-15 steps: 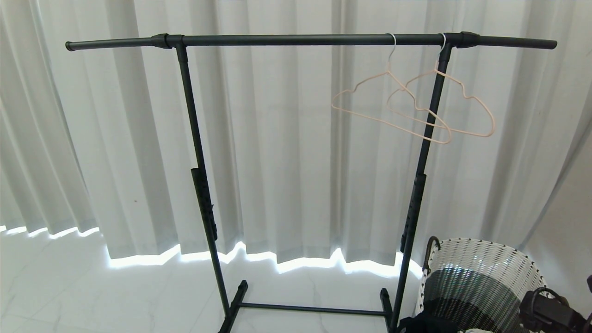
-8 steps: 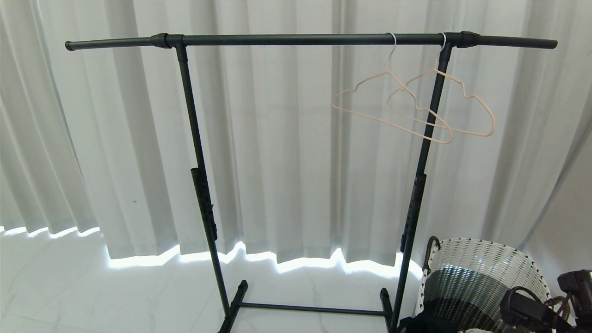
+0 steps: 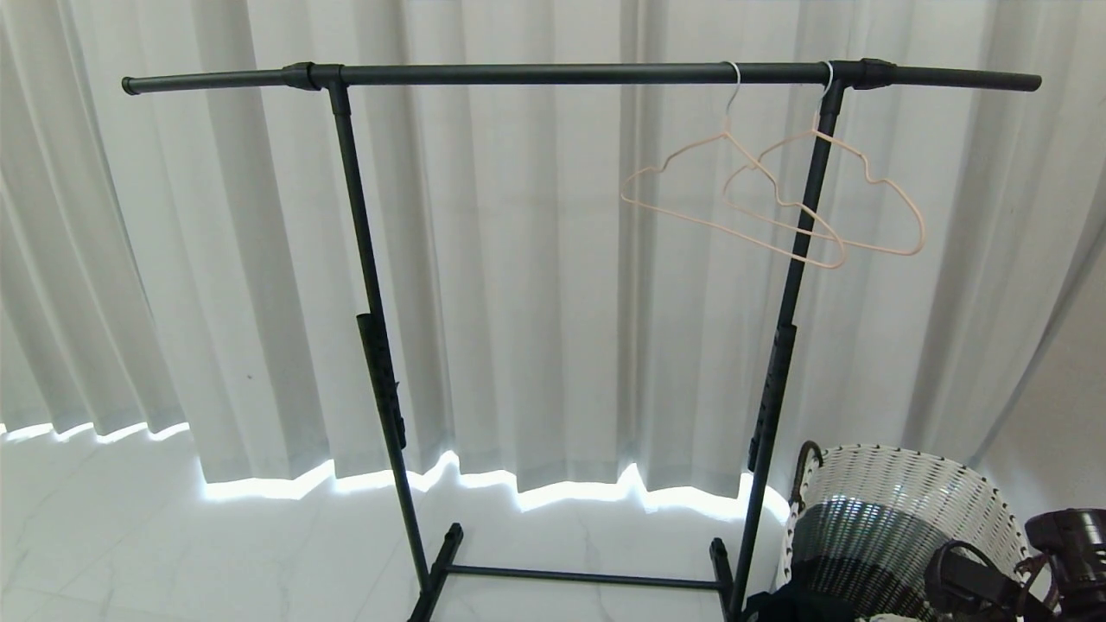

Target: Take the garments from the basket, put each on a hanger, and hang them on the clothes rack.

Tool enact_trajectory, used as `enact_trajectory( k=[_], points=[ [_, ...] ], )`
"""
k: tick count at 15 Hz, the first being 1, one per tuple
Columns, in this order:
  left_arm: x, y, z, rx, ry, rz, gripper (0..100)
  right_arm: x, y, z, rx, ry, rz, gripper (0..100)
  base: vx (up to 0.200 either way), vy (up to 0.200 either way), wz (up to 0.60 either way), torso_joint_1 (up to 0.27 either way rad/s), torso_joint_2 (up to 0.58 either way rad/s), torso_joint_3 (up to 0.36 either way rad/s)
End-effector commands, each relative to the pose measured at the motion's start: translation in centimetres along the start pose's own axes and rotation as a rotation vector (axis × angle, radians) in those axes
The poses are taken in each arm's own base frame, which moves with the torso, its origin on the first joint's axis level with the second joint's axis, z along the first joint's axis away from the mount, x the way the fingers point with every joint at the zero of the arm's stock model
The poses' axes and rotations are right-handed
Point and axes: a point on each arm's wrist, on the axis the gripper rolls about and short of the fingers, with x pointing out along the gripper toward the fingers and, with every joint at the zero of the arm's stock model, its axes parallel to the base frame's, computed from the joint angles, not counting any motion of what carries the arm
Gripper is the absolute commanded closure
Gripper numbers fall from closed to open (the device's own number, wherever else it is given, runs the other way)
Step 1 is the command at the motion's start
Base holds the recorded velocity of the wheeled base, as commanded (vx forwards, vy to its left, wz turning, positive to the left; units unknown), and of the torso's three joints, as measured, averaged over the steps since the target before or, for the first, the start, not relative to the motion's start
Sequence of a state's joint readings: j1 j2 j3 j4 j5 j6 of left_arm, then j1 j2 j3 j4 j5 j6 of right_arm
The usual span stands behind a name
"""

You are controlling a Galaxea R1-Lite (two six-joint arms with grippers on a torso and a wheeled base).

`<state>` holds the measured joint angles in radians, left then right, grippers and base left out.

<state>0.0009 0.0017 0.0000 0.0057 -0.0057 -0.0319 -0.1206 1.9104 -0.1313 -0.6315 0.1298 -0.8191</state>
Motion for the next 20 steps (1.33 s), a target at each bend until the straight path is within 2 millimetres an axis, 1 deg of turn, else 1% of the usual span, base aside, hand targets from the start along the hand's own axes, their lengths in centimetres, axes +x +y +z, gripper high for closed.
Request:
enact_trajectory(
  k=[1,5,7,10,12,14,15,17,18,19,20],
  points=[
    [0.0,0.0,0.0,0.0,0.002,0.002,0,0.4,-0.1,0.0,0.001,0.005,0.006,100,0.0,0.0,0.0,0.0,0.0,0.0],
    [0.0,0.0,0.0,0.0,0.0,0.002,0,0.7,-0.3,0.1,0.002,-0.015,-0.014,100,0.0,0.0,0.0,0.0,0.0,0.0],
    [0.0,0.0,0.0,0.0,0.0,0.002,0,0.1,-0.3,0.2,0.002,-0.055,-0.018,100,0.0,0.0,0.0,0.0,0.0,0.0],
    [0.0,0.0,0.0,0.0,0.0,0.002,0,-2.5,0.4,-0.6,0.041,-0.11,-0.08,100,0.0,0.0,0.0,0.0,0.0,0.0],
    [0.0,0.0,0.0,0.0,0.0,0.002,0,-4.6,0.3,-0.7,0.079,-0.164,-0.157,100,0.0,0.0,0.0,0.0,0.0,0.0],
    [0.0,0.0,0.0,0.0,0.0,0.002,0,-5.9,0.0,-0.8,0.101,-0.176,-0.196,100,0.0,0.0,0.0,0.0,0.0,0.0],
    [0.0,0.0,0.0,0.0,0.0,0.0,0,-7.3,-0.1,-0.5,0.101,-0.19,-0.218,100,0.0,0.0,0.0,0.0,0.0,0.0],
    [0.0,0.0,0.0,0.0,0.0,0.003,0,-10.9,-0.9,0.7,0.11,-0.21,-0.249,100,0.0,0.0,0.0,0.0,0.0,0.0],
    [0.0,0.0,0.0,0.0,0.0,0.002,0,-13.3,-1.0,1.2,0.129,-0.205,-0.242,100,0.0,0.0,0.0,0.0,0.0,0.0],
    [0.0,0.0,0.0,0.003,0.002,0.002,0,-15.2,-1.0,1.6,0.15,-0.203,-0.236,100,0.0,0.0,0.0,0.0,0.0,0.0],
    [0.0,0.0,0.0,0.003,0.0,0.002,0,-17.7,-0.6,1.9,0.173,-0.21,-0.236,100,0.0,0.0,0.0,0.0,0.0,0.0]
  ],
)
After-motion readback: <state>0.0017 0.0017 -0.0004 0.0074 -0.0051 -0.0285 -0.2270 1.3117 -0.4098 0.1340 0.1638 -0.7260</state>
